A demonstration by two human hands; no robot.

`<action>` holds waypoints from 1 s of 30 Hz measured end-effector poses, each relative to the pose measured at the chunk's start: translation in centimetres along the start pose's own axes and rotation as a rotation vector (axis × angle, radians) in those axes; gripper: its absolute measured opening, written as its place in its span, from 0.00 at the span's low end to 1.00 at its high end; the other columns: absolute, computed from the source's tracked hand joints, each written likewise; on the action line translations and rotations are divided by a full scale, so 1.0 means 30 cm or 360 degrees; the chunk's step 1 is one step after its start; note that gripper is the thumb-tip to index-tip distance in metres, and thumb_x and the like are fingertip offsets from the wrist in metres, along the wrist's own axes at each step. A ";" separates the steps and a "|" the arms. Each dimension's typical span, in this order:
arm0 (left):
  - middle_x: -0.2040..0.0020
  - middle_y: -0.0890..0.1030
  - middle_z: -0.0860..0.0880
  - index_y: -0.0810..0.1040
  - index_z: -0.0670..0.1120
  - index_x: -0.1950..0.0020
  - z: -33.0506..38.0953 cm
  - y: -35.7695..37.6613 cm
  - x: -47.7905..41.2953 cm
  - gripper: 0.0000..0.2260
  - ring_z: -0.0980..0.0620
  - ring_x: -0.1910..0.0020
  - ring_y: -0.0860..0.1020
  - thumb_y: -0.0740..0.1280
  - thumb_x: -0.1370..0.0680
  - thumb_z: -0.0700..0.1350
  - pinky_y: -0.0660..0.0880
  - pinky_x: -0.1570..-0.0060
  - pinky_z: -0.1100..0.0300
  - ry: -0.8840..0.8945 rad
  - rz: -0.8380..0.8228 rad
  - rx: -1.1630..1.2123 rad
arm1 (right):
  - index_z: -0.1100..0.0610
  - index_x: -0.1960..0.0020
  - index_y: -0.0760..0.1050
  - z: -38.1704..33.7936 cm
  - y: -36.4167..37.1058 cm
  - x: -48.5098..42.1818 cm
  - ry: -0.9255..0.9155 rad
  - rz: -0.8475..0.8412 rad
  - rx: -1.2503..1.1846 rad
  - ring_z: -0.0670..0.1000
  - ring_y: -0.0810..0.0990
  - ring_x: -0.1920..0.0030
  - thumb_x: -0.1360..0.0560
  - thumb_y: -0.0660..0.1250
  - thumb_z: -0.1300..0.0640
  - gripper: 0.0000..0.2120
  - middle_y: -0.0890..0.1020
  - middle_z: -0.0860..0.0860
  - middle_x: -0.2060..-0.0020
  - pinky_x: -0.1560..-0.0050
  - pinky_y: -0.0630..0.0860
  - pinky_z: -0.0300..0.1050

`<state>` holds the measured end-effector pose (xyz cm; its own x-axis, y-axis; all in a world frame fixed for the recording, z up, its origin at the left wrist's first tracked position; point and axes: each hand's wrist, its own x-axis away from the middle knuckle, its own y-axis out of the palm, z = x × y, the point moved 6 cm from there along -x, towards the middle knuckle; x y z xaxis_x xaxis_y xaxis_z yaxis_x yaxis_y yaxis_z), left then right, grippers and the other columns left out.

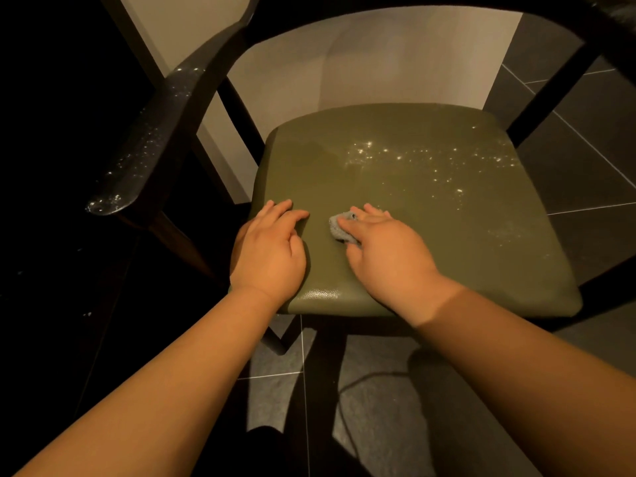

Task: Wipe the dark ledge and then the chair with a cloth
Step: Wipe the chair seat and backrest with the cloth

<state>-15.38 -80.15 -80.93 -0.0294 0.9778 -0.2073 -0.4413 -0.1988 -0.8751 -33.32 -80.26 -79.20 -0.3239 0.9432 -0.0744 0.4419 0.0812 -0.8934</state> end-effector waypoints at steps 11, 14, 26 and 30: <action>0.24 0.74 0.49 0.79 0.53 0.29 -0.001 0.003 0.003 0.20 0.46 0.20 0.65 0.59 0.19 0.40 0.59 0.19 0.47 0.0046 0.0029 -0.0020 | 0.56 0.21 0.67 0.110 -0.043 0.089 -0.0222 -0.0098 0.0182 0.55 0.62 0.20 0.19 0.58 0.66 0.26 0.67 0.55 0.22 0.22 0.52 0.43; 0.23 0.74 0.49 0.79 0.53 0.29 0.005 0.003 0.002 0.20 0.46 0.19 0.64 0.59 0.18 0.41 0.58 0.19 0.48 0.0043 0.0034 -0.0048 | 0.55 0.21 0.67 0.220 -0.122 0.097 0.0066 0.0094 0.0179 0.53 0.61 0.20 0.19 0.58 0.66 0.27 0.66 0.54 0.21 0.22 0.54 0.44; 0.22 0.72 0.48 0.78 0.51 0.27 0.006 0.003 0.011 0.20 0.46 0.19 0.63 0.58 0.17 0.40 0.56 0.19 0.51 0.0026 0.0017 -0.0029 | 0.60 0.33 0.81 0.019 0.061 0.128 -0.0422 0.0065 -0.0061 0.62 0.76 0.30 0.22 0.65 0.60 0.18 0.80 0.59 0.33 0.26 0.62 0.51; 0.22 0.72 0.49 0.77 0.52 0.27 0.006 0.004 0.009 0.20 0.46 0.19 0.63 0.58 0.17 0.41 0.56 0.19 0.52 0.0011 0.0011 -0.0037 | 0.60 0.36 0.81 0.144 0.007 0.146 -0.0352 0.0147 0.0179 0.62 0.79 0.33 0.31 0.73 0.70 0.23 0.83 0.60 0.38 0.29 0.63 0.54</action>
<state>-15.60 -79.91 -81.01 -0.0263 0.9760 -0.2163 -0.4202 -0.2071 -0.8835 -38.26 -77.52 -81.64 -0.4668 0.8506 -0.2420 0.3865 -0.0499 -0.9209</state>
